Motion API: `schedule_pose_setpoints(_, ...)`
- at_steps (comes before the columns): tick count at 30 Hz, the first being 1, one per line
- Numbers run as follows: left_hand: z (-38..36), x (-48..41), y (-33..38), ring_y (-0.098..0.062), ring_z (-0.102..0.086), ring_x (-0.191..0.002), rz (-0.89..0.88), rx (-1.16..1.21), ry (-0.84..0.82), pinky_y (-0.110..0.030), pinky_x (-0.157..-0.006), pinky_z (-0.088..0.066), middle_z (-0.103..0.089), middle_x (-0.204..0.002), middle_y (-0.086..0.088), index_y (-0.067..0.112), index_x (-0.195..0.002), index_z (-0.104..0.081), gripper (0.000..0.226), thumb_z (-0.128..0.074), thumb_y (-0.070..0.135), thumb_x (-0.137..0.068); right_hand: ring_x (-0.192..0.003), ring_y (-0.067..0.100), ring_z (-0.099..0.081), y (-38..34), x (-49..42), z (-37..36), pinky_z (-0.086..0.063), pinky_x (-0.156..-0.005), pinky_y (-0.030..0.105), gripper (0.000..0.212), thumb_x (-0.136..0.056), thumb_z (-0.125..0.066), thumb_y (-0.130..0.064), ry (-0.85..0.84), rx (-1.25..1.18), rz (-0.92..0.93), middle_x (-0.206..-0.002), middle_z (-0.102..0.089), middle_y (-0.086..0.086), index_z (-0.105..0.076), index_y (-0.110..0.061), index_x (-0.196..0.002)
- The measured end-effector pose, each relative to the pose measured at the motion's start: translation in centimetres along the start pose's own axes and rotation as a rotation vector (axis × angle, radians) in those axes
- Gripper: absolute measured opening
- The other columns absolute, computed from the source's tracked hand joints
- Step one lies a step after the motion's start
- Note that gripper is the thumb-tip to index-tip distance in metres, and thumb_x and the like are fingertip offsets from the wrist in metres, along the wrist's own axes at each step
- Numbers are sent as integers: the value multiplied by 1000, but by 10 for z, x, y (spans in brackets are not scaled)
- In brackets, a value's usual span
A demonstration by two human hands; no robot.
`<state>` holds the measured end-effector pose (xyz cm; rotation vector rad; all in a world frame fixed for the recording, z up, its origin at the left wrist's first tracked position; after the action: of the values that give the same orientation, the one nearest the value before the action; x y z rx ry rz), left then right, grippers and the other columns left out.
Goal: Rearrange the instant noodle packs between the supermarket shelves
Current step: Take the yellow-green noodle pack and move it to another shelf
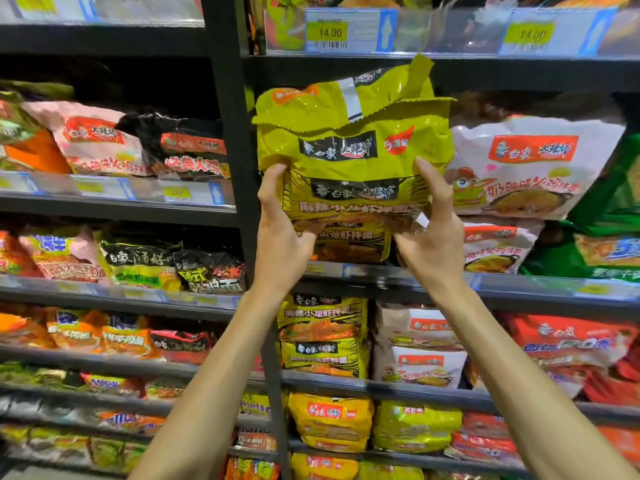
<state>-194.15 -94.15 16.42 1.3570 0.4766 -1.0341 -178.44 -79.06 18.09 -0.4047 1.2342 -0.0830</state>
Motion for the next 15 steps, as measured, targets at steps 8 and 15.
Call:
schedule_pose_setpoints(8,-6,-20,3,-14,-19,-153,0,-32,-19,-24,-121,-29,-19,-164,1,19,-156,-16,97,-70,-11,-82,-110,16,-57,12,-14,-8,-52,-99,42,92,-79,-71,7,-49,20,-93,-156,-38,-5,-25,-26,-153)
schedule_pose_setpoints(15,-13,-40,-4,-26,-24,-152,51,-112,-24,0,-109,-18,-28,-160,-11,32,-160,-20,95,-76,7,-87,-134,9,-49,13,-42,-14,-40,-111,24,73,-88,-72,-7,-19,23,-80,-151,-47,3,-36,-13,-151)
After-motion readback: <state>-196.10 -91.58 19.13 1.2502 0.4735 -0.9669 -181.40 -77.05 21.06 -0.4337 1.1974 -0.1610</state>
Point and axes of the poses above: each hand's wrist, its own x-axis away from the middle knuckle, its own z-axis out of the back of the hand, y = z × x, the point moved 9 cm from there along -x, towards the middle knuckle
